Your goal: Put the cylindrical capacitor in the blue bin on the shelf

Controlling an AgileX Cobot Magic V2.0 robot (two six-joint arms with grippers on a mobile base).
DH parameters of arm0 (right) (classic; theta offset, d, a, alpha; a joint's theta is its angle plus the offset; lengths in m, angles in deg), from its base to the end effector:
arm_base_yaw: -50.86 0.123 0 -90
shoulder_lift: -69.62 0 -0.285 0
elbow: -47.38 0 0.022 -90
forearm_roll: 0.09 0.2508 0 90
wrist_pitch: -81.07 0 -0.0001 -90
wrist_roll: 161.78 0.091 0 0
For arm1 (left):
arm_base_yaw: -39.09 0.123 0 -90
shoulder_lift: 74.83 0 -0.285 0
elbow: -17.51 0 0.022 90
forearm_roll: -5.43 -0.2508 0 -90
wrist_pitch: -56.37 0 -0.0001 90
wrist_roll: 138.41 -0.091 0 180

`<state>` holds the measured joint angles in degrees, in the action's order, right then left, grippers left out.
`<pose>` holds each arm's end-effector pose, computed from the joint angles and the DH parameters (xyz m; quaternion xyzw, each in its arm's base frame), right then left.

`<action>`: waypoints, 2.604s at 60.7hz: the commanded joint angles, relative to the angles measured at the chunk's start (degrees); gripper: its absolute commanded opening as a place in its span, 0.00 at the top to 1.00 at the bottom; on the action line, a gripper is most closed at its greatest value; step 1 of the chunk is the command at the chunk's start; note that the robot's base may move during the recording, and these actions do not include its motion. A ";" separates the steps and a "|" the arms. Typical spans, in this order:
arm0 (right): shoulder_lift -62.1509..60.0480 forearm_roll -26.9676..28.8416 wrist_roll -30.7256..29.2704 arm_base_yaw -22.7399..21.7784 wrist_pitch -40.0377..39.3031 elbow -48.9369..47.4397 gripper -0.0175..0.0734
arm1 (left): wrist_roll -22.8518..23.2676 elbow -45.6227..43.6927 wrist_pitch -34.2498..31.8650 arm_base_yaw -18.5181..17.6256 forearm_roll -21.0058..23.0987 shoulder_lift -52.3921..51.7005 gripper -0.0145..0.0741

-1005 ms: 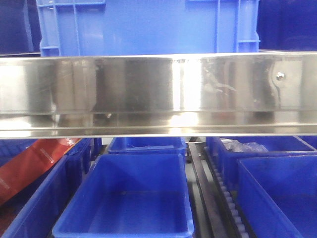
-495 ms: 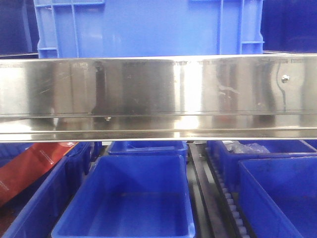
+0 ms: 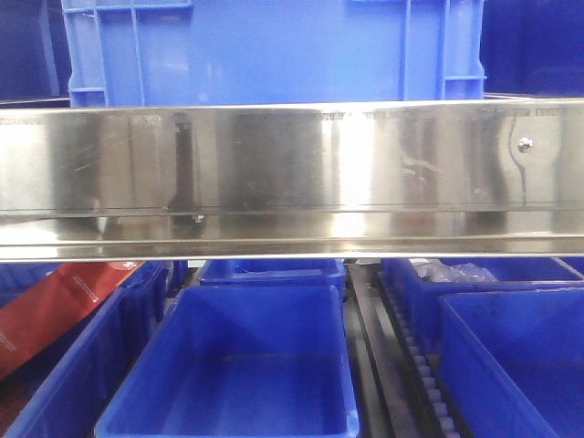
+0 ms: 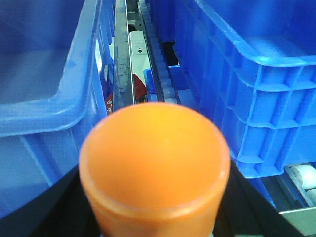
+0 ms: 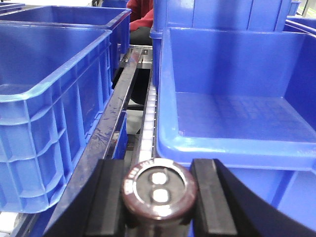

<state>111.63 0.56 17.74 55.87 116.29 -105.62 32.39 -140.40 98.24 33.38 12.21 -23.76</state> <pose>0.1023 0.0096 0.4017 -0.0362 0.7884 0.0297 0.6134 0.1355 -0.0208 0.4002 0.0934 0.8370 -0.0406 0.5376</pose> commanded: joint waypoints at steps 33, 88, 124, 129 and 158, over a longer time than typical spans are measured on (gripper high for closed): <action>-0.17 -0.65 -0.06 0.13 -1.57 -0.49 0.93 | -0.08 -0.25 -5.29 -0.31 1.08 -0.04 0.96; -0.17 -0.65 -0.06 0.13 -5.65 -0.49 0.93 | -0.08 -50.75 0.03 -23.86 2.05 52.37 0.96; -0.17 -0.65 -0.06 0.13 -5.65 -0.49 0.93 | 0.03 -53.67 0.48 -23.86 2.23 61.77 0.21; -0.17 -0.65 -0.06 0.13 -5.65 -0.49 0.93 | 0.03 -53.67 2.68 -23.86 2.23 60.40 0.28; -0.17 -0.65 -0.06 0.13 -1.67 -0.49 0.93 | 0.85 -43.99 13.83 -19.13 1.70 38.46 0.96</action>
<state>111.63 0.56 17.74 55.87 115.55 -105.62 32.63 -187.88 112.15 12.56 14.08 19.25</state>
